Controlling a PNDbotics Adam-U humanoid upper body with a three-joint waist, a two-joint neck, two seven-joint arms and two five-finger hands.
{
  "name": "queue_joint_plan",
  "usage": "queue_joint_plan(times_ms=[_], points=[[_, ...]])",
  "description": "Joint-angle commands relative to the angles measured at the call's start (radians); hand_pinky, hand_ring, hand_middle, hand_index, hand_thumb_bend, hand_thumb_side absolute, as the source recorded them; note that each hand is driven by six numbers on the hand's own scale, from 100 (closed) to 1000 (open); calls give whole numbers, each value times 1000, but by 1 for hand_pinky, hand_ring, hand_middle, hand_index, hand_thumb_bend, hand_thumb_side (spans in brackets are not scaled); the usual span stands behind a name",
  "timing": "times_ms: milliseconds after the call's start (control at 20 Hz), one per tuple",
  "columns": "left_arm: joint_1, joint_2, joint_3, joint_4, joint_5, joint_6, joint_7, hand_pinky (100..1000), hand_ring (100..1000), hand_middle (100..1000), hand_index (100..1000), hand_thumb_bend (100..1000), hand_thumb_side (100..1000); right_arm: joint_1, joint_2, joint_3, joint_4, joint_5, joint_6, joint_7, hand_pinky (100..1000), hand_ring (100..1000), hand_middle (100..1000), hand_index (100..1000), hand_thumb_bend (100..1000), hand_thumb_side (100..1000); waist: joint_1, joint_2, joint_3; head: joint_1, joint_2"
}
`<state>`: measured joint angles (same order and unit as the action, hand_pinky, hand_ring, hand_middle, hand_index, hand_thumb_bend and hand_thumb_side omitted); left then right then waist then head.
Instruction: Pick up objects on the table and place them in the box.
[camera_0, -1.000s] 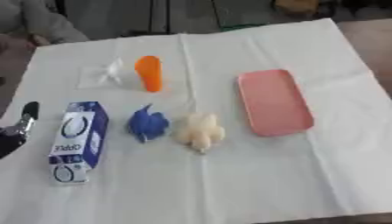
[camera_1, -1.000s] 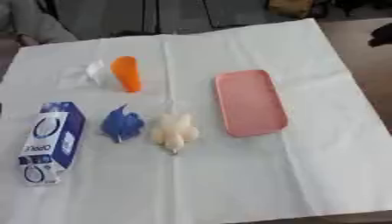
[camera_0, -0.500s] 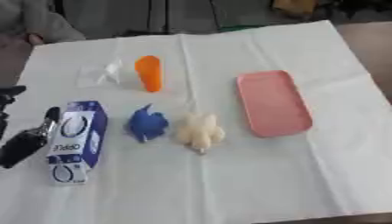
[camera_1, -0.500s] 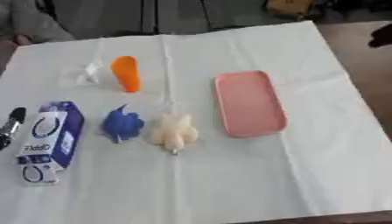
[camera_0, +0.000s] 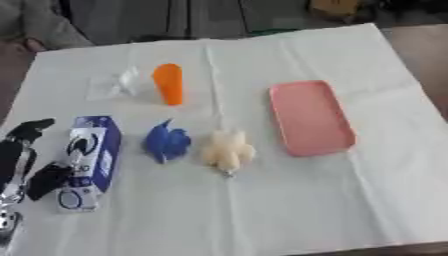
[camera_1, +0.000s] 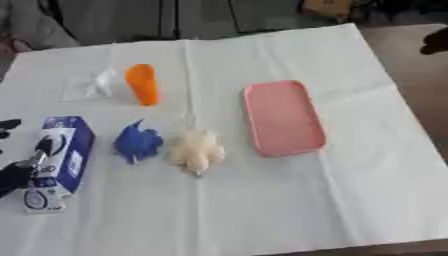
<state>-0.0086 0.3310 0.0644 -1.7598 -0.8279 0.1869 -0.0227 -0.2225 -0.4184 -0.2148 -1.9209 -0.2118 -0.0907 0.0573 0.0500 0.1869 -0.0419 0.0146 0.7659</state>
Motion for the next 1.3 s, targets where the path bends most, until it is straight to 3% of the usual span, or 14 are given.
queue_joint_plan(times_ms=[50,750,950,1300], points=[[-16,2,-4,14,-7,-9,6,680,822,813,895,388,685,-8,-19,-3,-18,-5,-1,3,551,564,793,728,100,752,-4,-13,-1,0,4],[-77,-25,-41,68,11,-63,5,670,813,804,892,328,658,-8,-17,-1,-18,-7,-3,6,552,564,793,728,100,752,-9,-11,-3,4,4],[-82,-29,-47,56,7,-65,-8,676,816,805,891,364,688,-9,-17,-1,-18,-7,-2,6,552,564,793,728,100,752,-8,-11,-4,5,4],[-81,-31,-54,48,-27,-66,-47,684,822,814,902,524,674,-9,-16,-1,-18,-8,-2,7,553,564,793,728,100,752,-7,-10,-7,4,4]])
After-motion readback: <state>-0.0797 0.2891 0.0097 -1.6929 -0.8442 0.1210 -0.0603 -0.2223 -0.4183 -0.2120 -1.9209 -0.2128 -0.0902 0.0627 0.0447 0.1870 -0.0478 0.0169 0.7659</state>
